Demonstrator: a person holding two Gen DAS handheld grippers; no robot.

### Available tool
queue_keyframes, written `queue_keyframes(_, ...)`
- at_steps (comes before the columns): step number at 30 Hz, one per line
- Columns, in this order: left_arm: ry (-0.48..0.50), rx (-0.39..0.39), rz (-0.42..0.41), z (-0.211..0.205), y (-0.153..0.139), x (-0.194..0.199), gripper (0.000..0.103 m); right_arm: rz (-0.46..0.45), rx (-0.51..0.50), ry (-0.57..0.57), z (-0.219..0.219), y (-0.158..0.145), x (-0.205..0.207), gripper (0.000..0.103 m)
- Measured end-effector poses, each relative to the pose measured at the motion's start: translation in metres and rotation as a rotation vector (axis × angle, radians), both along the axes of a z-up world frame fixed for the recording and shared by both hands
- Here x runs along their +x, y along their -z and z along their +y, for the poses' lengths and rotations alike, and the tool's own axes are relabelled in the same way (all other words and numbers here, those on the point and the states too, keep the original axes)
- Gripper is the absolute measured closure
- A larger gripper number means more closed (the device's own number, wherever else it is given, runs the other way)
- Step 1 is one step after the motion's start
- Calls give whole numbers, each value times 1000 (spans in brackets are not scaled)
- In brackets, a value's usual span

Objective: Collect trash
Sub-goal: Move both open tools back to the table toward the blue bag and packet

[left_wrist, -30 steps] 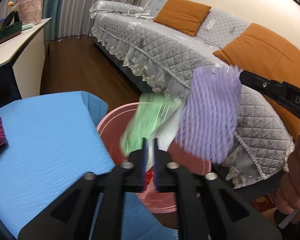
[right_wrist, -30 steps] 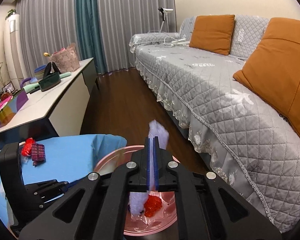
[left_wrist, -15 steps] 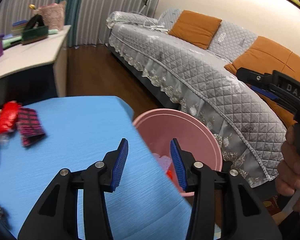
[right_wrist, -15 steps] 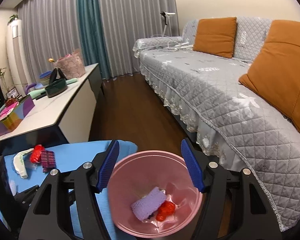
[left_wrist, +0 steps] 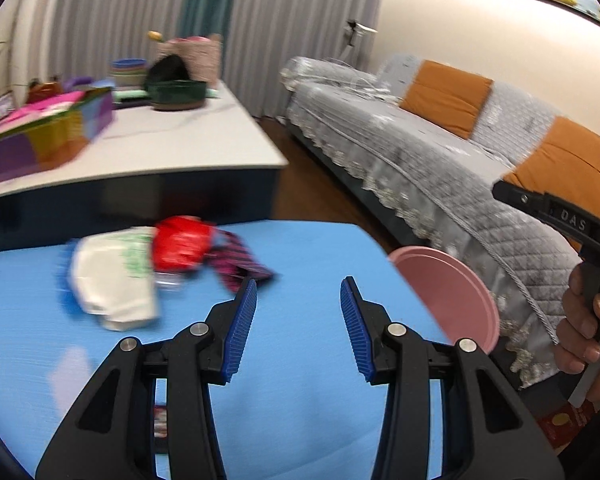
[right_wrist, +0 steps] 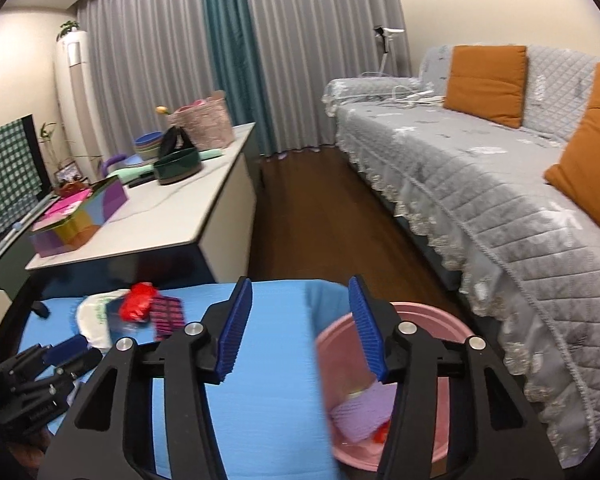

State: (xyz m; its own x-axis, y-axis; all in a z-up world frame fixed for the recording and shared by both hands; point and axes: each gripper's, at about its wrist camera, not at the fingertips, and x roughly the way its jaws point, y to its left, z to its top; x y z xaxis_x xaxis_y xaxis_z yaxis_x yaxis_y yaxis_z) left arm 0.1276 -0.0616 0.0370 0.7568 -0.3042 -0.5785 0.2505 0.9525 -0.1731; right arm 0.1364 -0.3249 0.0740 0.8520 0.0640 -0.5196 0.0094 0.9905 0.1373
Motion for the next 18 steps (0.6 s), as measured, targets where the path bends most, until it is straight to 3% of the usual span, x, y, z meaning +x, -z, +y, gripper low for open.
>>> queue_keyframes(9,-159,30,-39,98,-11,1,60,4,38,-109,64,9,25,60)
queue_keyframes(18,-328,77,-57,198,6,7,61,77,67,-181,118,45,62,60)
